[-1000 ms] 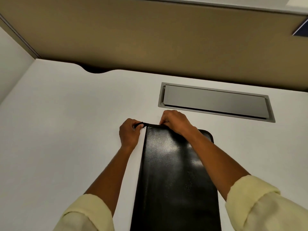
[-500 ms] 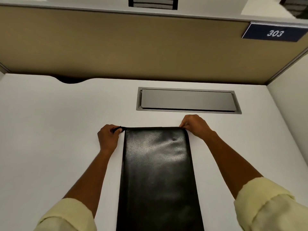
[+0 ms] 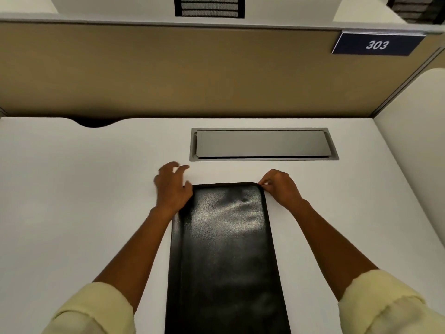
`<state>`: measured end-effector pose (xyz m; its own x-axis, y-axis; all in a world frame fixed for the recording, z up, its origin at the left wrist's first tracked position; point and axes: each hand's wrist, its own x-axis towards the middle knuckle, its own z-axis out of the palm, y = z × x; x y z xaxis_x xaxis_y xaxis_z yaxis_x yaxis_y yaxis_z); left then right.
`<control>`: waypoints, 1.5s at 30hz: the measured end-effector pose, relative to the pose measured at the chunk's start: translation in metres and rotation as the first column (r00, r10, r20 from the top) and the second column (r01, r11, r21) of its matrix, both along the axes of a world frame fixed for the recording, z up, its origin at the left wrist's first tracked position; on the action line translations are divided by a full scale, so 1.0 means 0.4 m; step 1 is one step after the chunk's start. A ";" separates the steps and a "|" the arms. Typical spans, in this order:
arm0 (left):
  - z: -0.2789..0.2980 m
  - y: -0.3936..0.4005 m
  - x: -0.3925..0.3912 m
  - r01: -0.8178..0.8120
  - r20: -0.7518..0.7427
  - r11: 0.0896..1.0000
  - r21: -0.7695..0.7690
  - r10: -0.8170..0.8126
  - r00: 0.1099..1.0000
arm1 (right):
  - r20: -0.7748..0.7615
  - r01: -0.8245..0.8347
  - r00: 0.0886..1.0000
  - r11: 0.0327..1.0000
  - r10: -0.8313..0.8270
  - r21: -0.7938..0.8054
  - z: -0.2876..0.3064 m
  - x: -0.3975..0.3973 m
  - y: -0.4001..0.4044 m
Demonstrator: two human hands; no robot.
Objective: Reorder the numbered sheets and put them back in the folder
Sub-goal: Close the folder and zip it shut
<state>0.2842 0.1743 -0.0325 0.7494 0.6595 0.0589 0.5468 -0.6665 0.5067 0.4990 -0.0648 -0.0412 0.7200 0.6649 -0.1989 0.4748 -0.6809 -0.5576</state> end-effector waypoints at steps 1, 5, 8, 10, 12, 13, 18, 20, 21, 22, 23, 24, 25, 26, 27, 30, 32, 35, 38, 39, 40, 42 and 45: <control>0.006 -0.018 0.030 0.114 -0.005 0.993 -0.032 -0.114 0.993 | -0.013 0.013 1.000 1.000 -0.013 0.014 0.002 -0.002 -0.004; 0.015 -0.094 0.143 0.327 -0.111 0.914 -0.241 -0.360 0.926 | -0.112 0.079 0.991 0.995 -0.072 0.056 0.008 -0.021 -0.015; 0.019 -0.139 0.188 0.346 -0.105 0.886 -0.308 -0.393 0.914 | -0.236 0.173 0.962 0.977 -0.141 0.124 0.009 -0.033 -0.021; 0.021 -0.156 0.203 0.349 -0.114 0.879 -0.325 -0.403 0.908 | -0.264 0.191 0.954 0.967 -0.143 0.166 0.012 -0.039 -0.027; 0.022 -0.159 0.210 0.332 -0.114 0.863 -0.381 -0.400 0.909 | -0.277 0.207 0.950 0.956 -0.146 0.208 0.020 -0.047 -0.031; 0.021 -0.157 0.211 0.325 -0.115 0.852 -0.411 -0.402 0.908 | -0.285 0.220 0.946 0.949 -0.152 0.226 0.025 -0.052 -0.031; 0.044 -0.138 0.192 0.236 0.004 0.856 -0.461 -0.263 0.965 | -0.274 0.242 0.949 0.919 -0.157 0.312 0.102 -0.075 0.012; 0.071 -0.124 0.171 0.211 0.086 0.850 -0.483 -0.194 0.977 | -0.222 0.213 0.964 0.919 -0.144 0.330 0.153 -0.080 0.045; 0.089 -0.114 0.157 0.202 0.121 0.844 -0.496 -0.163 0.979 | -0.199 0.202 0.970 0.920 -0.140 0.336 0.181 -0.083 0.066; 0.107 -0.106 0.143 0.188 0.148 0.839 -0.510 -0.130 0.980 | -0.182 0.188 0.974 0.921 -0.132 0.340 0.209 -0.085 0.089; 0.123 -0.099 0.129 0.164 0.171 0.834 -0.527 -0.085 0.982 | -0.154 0.165 0.981 0.927 -0.119 0.336 0.239 -0.089 0.112; 0.143 -0.094 0.109 0.138 0.200 0.827 -0.545 -0.032 0.979 | -0.106 0.126 0.990 0.935 -0.095 0.331 0.276 -0.099 0.136; 0.154 -0.094 0.090 0.114 0.230 0.814 -0.569 0.025 0.973 | -0.057 0.083 0.996 0.944 -0.068 0.318 0.308 -0.110 0.157; 0.170 -0.094 0.066 0.096 0.262 0.801 -0.590 0.078 0.962 | -0.016 0.033 0.999 0.951 -0.030 0.308 0.341 -0.125 0.180; 0.179 -0.095 0.045 0.084 0.289 0.792 -0.604 0.120 0.950 | 0.017 -0.016 1.000 0.955 0.011 0.296 0.369 -0.139 0.199; 0.196 -0.096 -0.027 0.068 0.366 0.778 -0.624 0.215 0.905 | 0.114 -0.149 0.986 0.956 0.124 0.254 0.436 -0.198 0.247; 0.205 -0.095 -0.077 0.063 0.412 0.766 -0.640 0.273 0.869 | 0.170 -0.223 0.968 0.946 0.185 0.237 0.469 -0.243 0.275; 0.210 -0.093 -0.153 0.048 0.456 0.740 -0.671 0.362 0.813 | 0.227 -0.311 0.938 0.928 0.264 0.206 0.506 -0.321 0.311; 0.205 -0.091 -0.206 0.020 0.468 0.715 -0.699 0.436 0.769 | 0.265 -0.369 0.912 0.909 0.314 0.193 0.520 -0.383 0.340; 0.206 -0.092 -0.231 0.013 0.473 0.708 -0.706 0.458 0.753 | 0.274 -0.387 0.904 0.901 0.328 0.197 0.525 -0.410 0.347; 0.208 -0.096 -0.250 0.004 0.477 0.702 -0.712 0.479 0.737 | 0.287 -0.406 0.894 0.892 0.344 0.197 0.529 -0.433 0.355; 0.209 -0.102 -0.299 -0.013 0.487 0.685 -0.728 0.531 0.693 | 0.320 -0.461 0.862 0.870 0.393 0.173 0.538 -0.488 0.372; 0.200 -0.110 -0.373 0.006 0.514 0.661 -0.751 0.578 0.634 | 0.375 -0.550 0.795 0.828 0.476 0.114 0.549 -0.572 0.381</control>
<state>0.1351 0.1304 0.0477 0.4331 0.8973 -0.0854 -0.0493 0.1182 0.9918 0.2704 0.0874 0.1784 0.2582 0.9523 0.1629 0.8944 -0.1718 -0.4130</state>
